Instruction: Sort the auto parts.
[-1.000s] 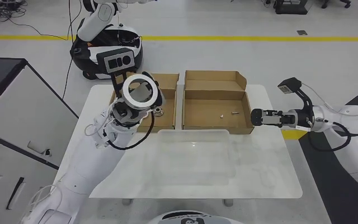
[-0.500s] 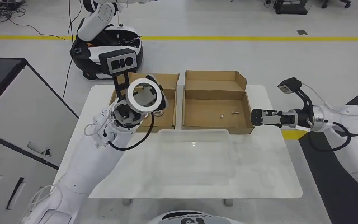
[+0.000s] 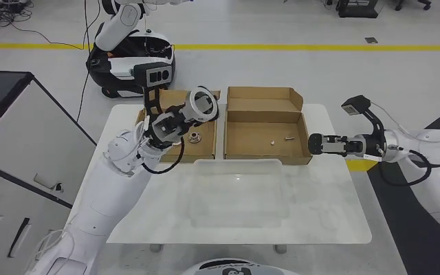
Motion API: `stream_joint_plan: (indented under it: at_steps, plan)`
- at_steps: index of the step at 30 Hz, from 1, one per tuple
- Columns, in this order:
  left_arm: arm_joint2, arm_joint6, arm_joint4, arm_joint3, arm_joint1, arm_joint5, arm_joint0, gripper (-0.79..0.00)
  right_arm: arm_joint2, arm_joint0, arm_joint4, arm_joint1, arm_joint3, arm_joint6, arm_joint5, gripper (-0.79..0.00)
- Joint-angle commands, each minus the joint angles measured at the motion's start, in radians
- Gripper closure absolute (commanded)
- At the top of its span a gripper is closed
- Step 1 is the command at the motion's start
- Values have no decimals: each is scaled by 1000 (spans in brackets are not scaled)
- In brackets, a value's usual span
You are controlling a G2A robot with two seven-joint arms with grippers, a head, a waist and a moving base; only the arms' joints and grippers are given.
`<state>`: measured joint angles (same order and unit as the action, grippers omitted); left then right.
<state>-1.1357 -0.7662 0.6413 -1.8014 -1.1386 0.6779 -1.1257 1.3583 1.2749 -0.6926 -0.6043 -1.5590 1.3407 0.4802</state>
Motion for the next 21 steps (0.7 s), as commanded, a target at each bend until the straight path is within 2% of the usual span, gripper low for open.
stream_joint_plan:
  at_steps: [1, 7, 13, 18, 21]
  plan:
    - [-10, 4, -75, 19, 2, -29, -3, 0, 0, 0, 0, 0, 0, 0, 0, -785]
    - [-14, 43, -190, 50, 1, -81, -14, 0, 0, 0, 0, 0, 0, 0, 0, -785]
    - [-11, 168, -353, 78, -6, -136, -13, 0, 0, 0, 0, 0, 0, 0, 0, -785]
    - [-14, 229, -481, 93, -9, -177, -13, 0, 0, 0, 0, 0, 0, 0, 0, -785]
    - [-32, 247, -622, 109, -4, -203, -10, 0, 0, 0, 0, 0, 0, 0, 0, -785]
